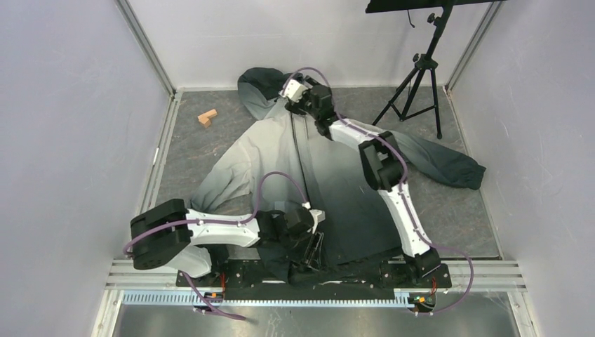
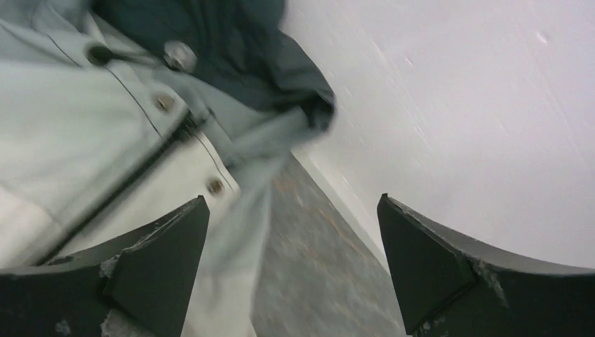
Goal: Zip up the jacket
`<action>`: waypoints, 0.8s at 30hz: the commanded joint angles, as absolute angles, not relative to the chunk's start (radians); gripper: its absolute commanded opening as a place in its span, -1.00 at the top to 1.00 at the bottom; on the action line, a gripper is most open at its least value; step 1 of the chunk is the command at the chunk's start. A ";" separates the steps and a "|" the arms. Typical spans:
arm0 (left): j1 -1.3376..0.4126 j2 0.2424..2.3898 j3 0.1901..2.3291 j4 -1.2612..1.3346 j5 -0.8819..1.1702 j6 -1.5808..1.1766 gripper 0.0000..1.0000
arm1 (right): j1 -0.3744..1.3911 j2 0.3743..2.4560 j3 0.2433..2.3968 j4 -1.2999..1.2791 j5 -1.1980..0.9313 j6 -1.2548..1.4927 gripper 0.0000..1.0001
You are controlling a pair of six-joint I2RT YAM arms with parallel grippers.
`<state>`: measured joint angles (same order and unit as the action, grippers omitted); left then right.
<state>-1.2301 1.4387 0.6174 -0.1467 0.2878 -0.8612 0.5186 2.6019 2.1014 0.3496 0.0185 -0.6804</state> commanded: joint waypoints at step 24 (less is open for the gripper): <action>-1.204 0.686 1.116 -0.518 -0.394 -0.330 -0.99 | 0.683 0.721 1.017 -0.425 0.202 0.070 -0.96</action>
